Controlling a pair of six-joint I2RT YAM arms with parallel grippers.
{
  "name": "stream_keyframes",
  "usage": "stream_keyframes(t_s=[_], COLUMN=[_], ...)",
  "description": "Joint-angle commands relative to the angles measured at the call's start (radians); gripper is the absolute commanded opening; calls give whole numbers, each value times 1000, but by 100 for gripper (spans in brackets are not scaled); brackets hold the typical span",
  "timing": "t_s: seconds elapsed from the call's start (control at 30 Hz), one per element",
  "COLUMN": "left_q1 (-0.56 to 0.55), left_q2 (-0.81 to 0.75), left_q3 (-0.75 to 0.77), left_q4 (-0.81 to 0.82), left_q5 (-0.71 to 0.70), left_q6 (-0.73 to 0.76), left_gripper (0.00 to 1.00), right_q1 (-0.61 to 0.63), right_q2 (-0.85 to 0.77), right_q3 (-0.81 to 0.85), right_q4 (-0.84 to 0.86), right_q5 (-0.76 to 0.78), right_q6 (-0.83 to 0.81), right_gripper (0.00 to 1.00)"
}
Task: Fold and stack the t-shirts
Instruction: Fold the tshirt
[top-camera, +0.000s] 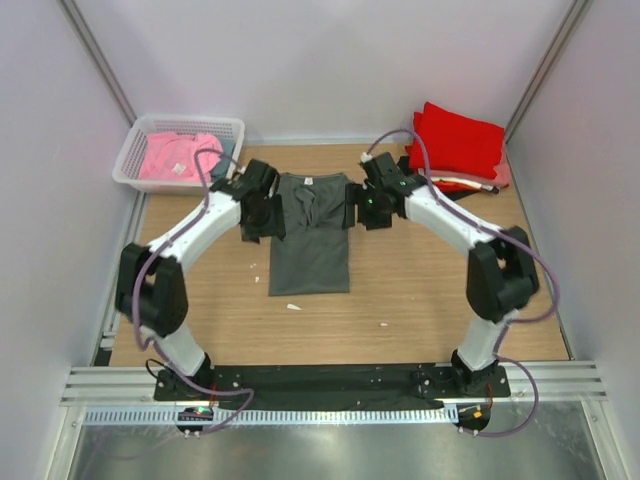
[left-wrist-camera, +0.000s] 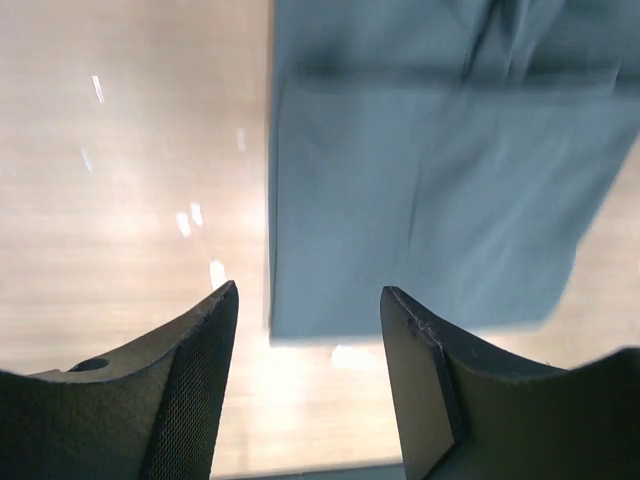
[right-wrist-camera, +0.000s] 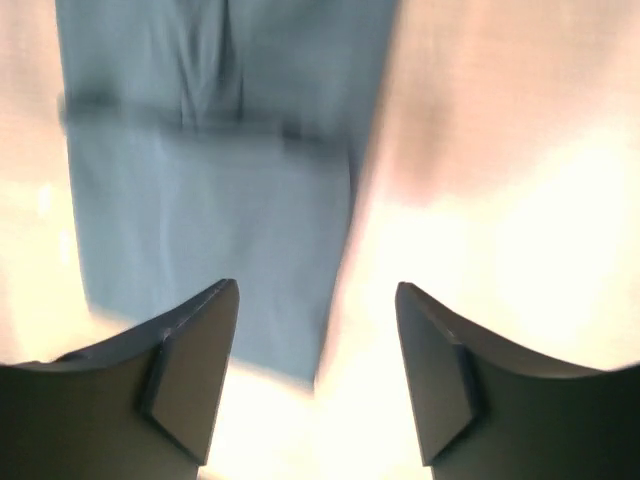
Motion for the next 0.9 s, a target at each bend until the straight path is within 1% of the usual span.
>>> stream_keyframes(t_s=[0.0,0.03,0.07,0.13,0.17,0.2,0.27,0.37,0.47,0.67,0.87], left_q1=[-6,-11,-15,-32,-40,-48,-65,-68,-68,-66,-66], left_q2=[-182,-218,-286,-339,-368,-380,-397,-443,-492,-535,-538], left_q3=[-204,-256,-349,-437,-507,-538,-607,-676,-723,-784,-825], left_q4=[134,157,179,246,265,292,309,335,351,398,427], left_q5=[149,169,179,206,216,228,228,203,177,153,124], left_q6=[-77,-111,-128,-163,-187,-201,-224,-241,-255,-270,-272], left_gripper=[61,61,61,62,61,62,62,63,63,63,62], right_q1=[14,15,18,37,46,60,81,126,155,157,158], right_q2=[-237,-270,-336,-389,-410,-436,-446,-426,-383,-306,-246], right_q3=[-239,-297,-405,-503,-585,-621,-691,-728,-732,-729,-759], right_q4=[102,127,177,230,257,309,354,426,463,505,566], right_q5=[-101,-120,-134,-177,-192,-200,-214,-207,-197,-163,-152], right_q6=[70,91,136,170,209,227,254,288,306,317,326], right_gripper=[74,75,78,77,77,75,73,67,63,55,51])
